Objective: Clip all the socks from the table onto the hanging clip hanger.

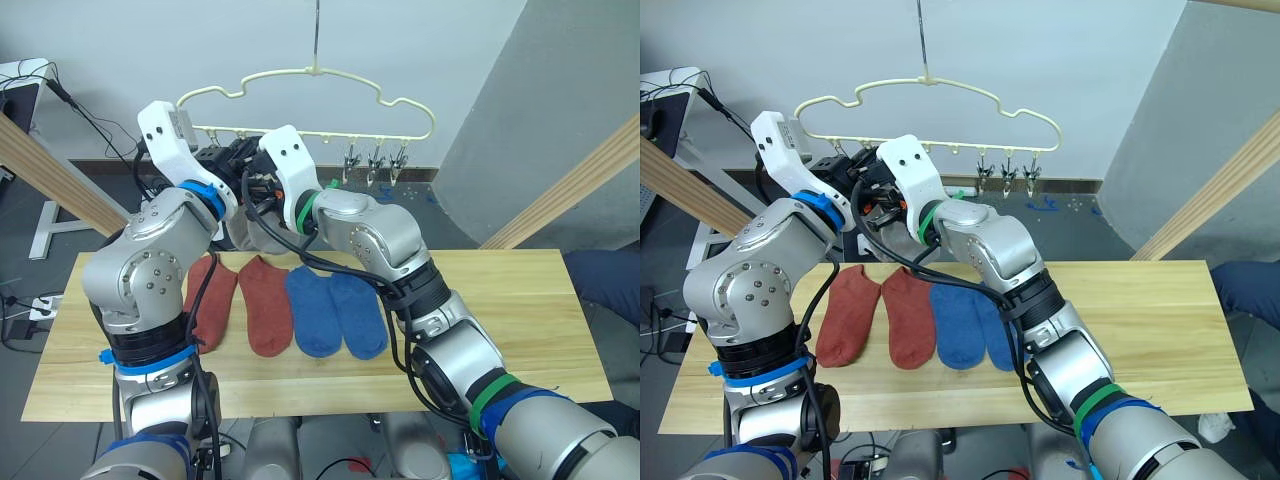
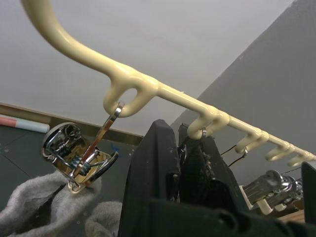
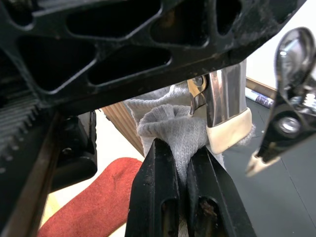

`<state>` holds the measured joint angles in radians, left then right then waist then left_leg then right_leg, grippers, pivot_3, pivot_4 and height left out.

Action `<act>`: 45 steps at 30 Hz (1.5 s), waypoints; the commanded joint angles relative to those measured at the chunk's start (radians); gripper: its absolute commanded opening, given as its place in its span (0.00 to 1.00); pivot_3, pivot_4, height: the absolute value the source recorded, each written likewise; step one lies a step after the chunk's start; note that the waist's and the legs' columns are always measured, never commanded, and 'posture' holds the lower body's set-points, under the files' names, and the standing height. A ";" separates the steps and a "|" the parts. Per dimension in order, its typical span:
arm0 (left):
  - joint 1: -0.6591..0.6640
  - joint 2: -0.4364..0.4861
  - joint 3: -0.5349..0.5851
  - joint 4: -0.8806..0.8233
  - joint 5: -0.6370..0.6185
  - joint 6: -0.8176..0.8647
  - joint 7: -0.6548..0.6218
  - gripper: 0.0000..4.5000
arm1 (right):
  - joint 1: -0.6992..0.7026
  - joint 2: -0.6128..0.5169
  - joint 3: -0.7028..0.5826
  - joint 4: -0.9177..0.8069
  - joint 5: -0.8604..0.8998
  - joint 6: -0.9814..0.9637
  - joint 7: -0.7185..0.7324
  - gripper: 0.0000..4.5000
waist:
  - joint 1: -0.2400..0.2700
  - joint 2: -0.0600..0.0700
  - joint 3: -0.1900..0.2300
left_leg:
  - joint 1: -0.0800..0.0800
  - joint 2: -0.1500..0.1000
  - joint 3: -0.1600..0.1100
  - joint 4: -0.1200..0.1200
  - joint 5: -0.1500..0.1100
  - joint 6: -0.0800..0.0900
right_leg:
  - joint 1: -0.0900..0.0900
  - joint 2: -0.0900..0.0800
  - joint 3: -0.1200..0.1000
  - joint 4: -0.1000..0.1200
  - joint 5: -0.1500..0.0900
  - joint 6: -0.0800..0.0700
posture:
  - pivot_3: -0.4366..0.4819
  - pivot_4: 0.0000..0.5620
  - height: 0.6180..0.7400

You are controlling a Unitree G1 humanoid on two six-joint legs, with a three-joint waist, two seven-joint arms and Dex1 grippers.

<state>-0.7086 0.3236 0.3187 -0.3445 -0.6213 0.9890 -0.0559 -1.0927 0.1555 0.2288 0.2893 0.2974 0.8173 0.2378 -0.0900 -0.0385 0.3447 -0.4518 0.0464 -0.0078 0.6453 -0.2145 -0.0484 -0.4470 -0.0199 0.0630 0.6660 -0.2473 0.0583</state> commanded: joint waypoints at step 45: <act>0.344 0.229 0.000 -0.373 -0.006 -0.079 -0.163 0.44 | 0.301 -0.341 -0.065 -0.730 0.193 0.382 0.219 0.56 | 0.009 0.000 0.000 | 0.001 -0.001 -0.006 0.002 0.003 -0.004 | 0.000 0.001 -0.003 0.009 -0.001 -0.001 | 0.38 0.56 1.00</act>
<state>-0.3740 0.5405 0.2813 -0.6626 -0.6129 0.9463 -0.1990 -0.7982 -0.1675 0.2035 -0.3500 0.4476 1.2029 0.4135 -0.0813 -0.0389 0.3443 -0.4512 0.0452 -0.0138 0.6478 -0.2118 -0.0521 -0.4472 -0.0190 0.0596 0.6752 -0.2478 0.0573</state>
